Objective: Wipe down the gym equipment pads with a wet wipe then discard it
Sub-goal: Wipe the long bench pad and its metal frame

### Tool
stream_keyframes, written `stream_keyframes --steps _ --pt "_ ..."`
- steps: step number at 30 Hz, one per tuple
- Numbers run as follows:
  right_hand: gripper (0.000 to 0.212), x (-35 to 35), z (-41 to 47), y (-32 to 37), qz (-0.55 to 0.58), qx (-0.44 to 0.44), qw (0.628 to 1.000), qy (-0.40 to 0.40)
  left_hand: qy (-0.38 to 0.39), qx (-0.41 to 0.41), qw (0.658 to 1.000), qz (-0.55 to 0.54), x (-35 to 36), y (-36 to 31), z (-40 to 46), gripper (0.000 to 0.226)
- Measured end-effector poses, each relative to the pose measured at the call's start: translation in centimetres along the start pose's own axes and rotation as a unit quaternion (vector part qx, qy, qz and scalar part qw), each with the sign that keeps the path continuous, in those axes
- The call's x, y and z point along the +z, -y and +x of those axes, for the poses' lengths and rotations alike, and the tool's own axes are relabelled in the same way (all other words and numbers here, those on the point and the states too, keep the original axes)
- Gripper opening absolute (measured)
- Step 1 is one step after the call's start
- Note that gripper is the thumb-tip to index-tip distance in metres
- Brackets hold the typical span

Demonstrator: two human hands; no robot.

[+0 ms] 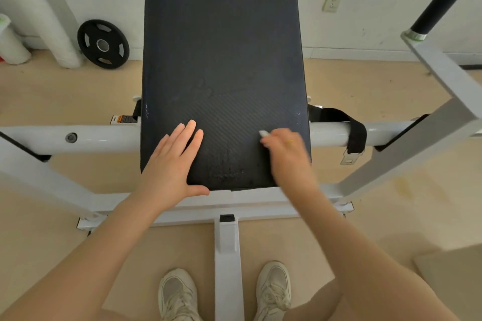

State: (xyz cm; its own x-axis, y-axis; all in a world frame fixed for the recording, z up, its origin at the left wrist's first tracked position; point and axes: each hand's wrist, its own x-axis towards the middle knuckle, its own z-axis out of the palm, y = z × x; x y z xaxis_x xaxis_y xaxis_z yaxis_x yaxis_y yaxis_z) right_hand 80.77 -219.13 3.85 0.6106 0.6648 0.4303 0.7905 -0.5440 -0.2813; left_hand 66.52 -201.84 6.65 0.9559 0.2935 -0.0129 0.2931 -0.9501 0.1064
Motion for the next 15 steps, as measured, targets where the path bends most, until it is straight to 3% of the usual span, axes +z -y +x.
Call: stream_keyframes --steps 4,5,8,11,13,15 --pt "0.022 -1.3 -1.5 -3.4 -0.014 0.132 0.987 -0.092 0.005 0.001 1.000 -0.005 0.0 -0.2 -0.1 0.111" --pt "0.021 -0.7 -2.0 -2.8 -0.009 0.125 0.986 -0.107 0.002 0.003 1.000 -0.008 0.1 -0.2 0.0 0.111" --pt "0.023 1.9 -3.3 2.7 0.008 0.067 0.996 -0.052 -0.009 0.022 0.998 -0.056 0.2 0.1 -0.5 0.101" --pt "0.021 5.1 -4.0 10.2 0.155 0.024 0.986 -0.049 -0.095 0.041 0.983 -0.150 0.3 1.5 -1.5 0.071" --pt "0.028 5.9 -3.7 13.5 0.143 -0.005 0.988 -0.062 -0.146 0.008 0.968 -0.204 0.5 2.7 -2.3 0.067" --pt "0.025 6.4 -3.4 13.0 0.131 -0.049 0.990 -0.011 -0.166 -0.026 0.959 -0.228 0.8 3.4 -2.9 0.065"
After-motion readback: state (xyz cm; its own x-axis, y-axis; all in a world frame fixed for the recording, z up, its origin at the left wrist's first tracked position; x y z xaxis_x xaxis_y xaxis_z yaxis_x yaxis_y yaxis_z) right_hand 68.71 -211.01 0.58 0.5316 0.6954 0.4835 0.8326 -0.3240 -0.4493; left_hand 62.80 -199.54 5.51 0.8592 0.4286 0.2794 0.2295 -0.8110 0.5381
